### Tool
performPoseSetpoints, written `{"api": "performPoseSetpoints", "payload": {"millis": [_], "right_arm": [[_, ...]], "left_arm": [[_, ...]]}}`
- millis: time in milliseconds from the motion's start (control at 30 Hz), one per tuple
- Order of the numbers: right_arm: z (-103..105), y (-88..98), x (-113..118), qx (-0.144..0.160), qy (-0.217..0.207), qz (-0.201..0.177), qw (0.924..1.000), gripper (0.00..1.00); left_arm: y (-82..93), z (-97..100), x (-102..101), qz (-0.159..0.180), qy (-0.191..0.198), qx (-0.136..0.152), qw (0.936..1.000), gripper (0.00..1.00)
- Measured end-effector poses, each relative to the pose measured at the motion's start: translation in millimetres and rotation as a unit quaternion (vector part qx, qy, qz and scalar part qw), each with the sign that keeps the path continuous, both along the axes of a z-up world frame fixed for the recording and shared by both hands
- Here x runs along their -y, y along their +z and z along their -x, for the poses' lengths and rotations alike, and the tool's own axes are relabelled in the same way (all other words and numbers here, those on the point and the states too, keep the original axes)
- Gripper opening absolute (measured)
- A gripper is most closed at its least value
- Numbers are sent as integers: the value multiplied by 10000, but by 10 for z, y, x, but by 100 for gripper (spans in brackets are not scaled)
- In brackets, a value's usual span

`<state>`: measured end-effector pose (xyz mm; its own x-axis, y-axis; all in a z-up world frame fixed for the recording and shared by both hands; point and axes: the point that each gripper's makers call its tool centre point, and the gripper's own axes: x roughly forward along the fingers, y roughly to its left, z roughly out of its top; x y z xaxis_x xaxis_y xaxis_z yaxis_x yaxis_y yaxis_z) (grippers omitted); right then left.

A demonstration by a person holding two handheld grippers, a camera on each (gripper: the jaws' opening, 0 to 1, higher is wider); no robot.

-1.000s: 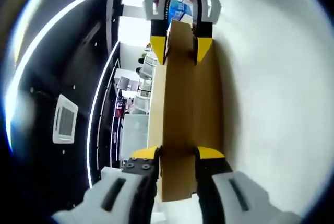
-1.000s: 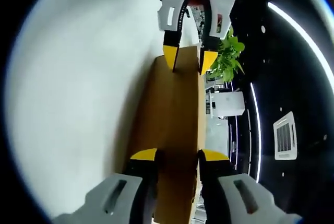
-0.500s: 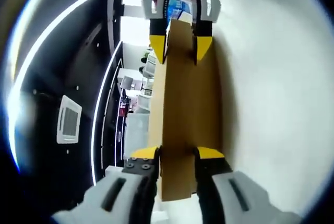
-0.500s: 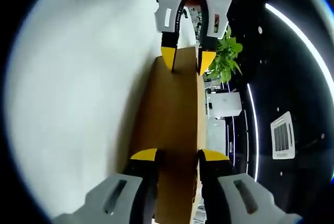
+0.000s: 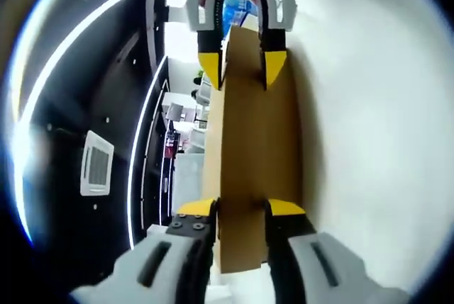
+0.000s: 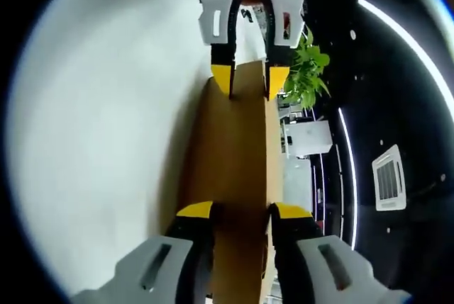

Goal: Operate the shoe box by opening the lid, removing the specified soft item, and placing it in the target area until the item is outside and the box remains undamaged.

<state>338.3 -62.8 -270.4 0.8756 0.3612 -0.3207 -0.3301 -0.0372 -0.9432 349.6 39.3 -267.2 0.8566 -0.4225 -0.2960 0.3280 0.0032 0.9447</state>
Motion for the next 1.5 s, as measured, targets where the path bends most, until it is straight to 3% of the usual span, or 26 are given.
{"api": "performPoseSetpoints", "payload": {"millis": [667, 1200, 1500], "right_arm": [[135, 17, -19, -112, 119, -63, 9998, 30], [420, 24, -26, -219, 186, -145, 9995, 30], [476, 12, -25, -261, 192, -124, 9994, 30]], "left_arm": [[22, 201, -30, 86, 7, -87, 9999, 27], [13, 510, -34, 163, -66, -119, 9998, 27], [28, 658, -38, 211, -114, -157, 9996, 27]]}}
